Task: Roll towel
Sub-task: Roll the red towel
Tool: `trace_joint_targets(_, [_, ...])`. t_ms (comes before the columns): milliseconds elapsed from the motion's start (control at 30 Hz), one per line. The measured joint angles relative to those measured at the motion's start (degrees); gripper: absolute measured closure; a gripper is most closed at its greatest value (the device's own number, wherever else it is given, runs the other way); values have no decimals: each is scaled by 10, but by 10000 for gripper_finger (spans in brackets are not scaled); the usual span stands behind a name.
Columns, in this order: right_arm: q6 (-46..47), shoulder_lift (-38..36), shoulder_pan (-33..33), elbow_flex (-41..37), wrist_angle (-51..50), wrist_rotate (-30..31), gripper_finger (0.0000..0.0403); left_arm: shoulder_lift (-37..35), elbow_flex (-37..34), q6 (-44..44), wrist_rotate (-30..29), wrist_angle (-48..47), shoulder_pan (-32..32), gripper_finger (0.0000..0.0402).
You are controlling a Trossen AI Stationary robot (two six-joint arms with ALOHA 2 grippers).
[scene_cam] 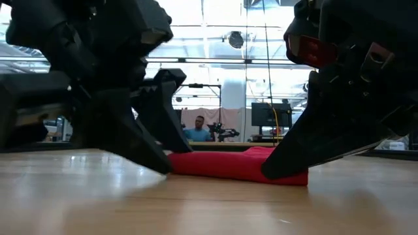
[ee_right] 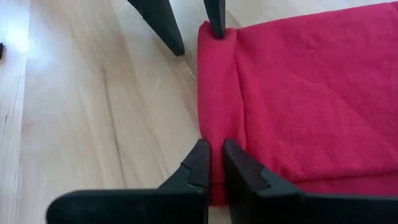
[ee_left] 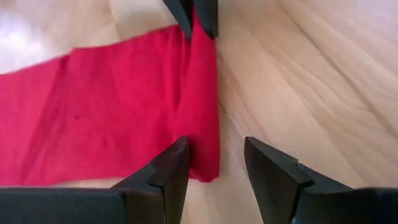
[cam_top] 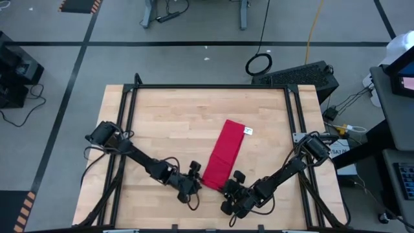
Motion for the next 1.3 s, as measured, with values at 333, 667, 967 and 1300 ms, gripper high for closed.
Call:
trace_joint_targets(333, [-1,0,0,0,0,0,385,10,1,-4,13,14,17,240])
trace_joint_targets(667, [-31,-4,0,0,0,1,384,9,1,-56,110,7,61,359])
trace_joint_targets(967, [-147,-47,13,-4,-19,-17,310,9,2,-195,258,-3,99,380])
trace_joint_targets(1300, [-253,-49,49,-3,32,59,249,10,0,-331,400,-14,152,381])
